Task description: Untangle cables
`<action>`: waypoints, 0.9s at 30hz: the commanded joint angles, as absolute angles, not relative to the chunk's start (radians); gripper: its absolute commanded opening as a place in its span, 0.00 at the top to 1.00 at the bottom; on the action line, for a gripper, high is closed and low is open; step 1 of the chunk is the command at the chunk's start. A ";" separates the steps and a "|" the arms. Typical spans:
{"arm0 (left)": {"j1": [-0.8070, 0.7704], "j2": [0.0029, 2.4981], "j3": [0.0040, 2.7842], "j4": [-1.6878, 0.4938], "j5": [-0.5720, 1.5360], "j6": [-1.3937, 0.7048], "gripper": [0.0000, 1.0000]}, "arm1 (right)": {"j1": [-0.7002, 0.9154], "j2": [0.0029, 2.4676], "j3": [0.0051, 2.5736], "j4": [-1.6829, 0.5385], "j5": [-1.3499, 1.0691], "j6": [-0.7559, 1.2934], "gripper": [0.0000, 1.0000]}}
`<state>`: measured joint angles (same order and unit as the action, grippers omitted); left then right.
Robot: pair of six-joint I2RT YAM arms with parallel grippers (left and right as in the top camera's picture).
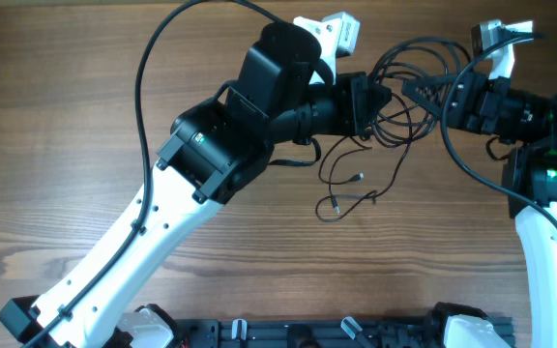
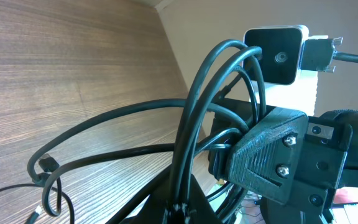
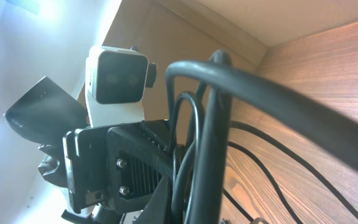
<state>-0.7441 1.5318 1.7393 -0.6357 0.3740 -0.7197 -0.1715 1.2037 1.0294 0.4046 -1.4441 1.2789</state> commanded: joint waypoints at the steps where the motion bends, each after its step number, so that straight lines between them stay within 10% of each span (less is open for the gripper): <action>1: -0.743 1.538 1.748 -0.632 0.361 -0.673 0.96 | -0.175 1.208 1.032 0.407 -1.462 1.251 0.94; 7: -0.725 1.537 1.748 -0.650 0.361 -0.633 0.96 | -0.175 1.208 1.032 0.402 -1.461 1.130 0.02; 22: -0.512 1.498 1.749 -1.000 0.563 -0.309 0.96 | -0.175 1.208 1.032 -0.008 -1.325 0.793 0.00; 27: -0.481 1.497 1.749 -1.287 0.341 -0.108 0.97 | -0.174 1.201 1.032 -0.177 -1.223 0.669 0.00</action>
